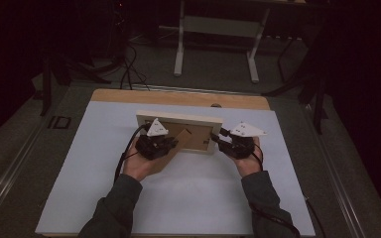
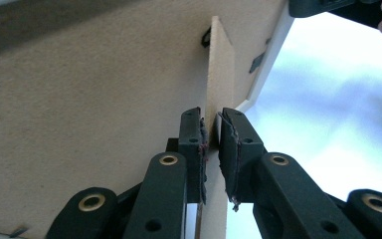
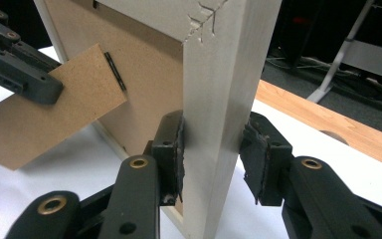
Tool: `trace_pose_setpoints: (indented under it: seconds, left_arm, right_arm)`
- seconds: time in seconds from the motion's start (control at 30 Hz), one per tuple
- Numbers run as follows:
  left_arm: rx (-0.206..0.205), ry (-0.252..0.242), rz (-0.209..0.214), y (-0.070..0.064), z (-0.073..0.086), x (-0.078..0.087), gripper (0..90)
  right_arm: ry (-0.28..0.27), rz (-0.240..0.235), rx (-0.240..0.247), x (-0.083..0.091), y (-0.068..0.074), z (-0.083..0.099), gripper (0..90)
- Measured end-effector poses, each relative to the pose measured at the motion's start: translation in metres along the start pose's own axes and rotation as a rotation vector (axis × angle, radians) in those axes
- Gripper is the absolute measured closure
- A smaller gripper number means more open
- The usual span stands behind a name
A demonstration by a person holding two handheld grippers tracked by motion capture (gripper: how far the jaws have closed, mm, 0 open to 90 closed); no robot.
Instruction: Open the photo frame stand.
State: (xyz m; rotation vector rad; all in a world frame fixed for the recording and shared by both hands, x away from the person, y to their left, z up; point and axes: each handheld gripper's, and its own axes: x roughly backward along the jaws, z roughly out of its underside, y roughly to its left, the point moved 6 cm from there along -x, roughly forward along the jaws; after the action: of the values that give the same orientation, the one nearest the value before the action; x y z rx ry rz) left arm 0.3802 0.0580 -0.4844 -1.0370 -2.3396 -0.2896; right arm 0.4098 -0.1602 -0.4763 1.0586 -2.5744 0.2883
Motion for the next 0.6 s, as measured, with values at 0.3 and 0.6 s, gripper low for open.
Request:
trace_pose_setpoints:
  seconds: [0.3, 0.6]
  left_arm:
    - [0.014, -0.041, 0.058, -0.014, 0.002, 0.004, 80.6]
    - [0.005, -0.039, 0.061, -0.017, 0.005, 0.003, 81.0]
  right_arm:
    - [-0.007, -0.039, -0.02, 0.003, 0.001, 0.002, 61.2]
    - [-0.019, -0.062, -0.024, 0.006, 0.005, 0.005, 60.2]
